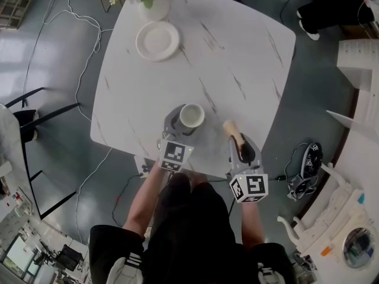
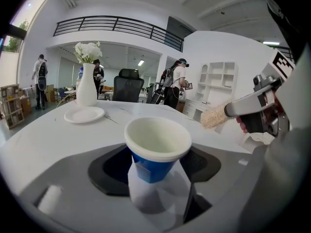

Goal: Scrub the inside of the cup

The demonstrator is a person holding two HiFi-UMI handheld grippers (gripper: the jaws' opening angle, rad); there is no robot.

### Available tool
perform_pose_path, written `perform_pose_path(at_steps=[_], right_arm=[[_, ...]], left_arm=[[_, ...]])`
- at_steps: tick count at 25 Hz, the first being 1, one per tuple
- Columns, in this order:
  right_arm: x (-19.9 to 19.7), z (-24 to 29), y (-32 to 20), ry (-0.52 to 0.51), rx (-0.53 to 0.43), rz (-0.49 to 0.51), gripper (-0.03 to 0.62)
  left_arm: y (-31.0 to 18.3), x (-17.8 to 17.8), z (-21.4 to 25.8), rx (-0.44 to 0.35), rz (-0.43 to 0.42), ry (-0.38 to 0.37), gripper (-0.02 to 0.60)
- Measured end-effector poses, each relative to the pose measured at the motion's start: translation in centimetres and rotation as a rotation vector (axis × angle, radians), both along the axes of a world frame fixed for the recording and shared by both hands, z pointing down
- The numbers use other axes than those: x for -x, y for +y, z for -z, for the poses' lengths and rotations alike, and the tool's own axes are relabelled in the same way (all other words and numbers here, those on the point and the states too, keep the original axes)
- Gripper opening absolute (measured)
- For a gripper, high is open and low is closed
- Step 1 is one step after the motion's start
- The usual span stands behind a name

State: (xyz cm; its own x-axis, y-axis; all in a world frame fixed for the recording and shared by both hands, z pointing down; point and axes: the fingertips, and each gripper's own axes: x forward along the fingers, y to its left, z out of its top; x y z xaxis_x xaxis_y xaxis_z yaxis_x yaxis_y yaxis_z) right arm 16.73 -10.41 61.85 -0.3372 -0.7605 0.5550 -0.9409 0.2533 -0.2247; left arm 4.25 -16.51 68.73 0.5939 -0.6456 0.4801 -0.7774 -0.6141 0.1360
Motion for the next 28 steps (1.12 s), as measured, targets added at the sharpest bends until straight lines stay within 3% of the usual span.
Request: perform_pose_path(at_steps=[9,28], right_arm=[[0.1,1.0,0.2,-0.001,-0.025,0.007,0.114],[4.5,8.7,2.3,-0.042,-0.162,0.079,0.114]], left_arm=[[0.4,-0.1,1.4,-0.024,-0.006,-0.014,0.316],[4.0,2.6,10.9,-0.161,-0.002,-0.046,0.316]])
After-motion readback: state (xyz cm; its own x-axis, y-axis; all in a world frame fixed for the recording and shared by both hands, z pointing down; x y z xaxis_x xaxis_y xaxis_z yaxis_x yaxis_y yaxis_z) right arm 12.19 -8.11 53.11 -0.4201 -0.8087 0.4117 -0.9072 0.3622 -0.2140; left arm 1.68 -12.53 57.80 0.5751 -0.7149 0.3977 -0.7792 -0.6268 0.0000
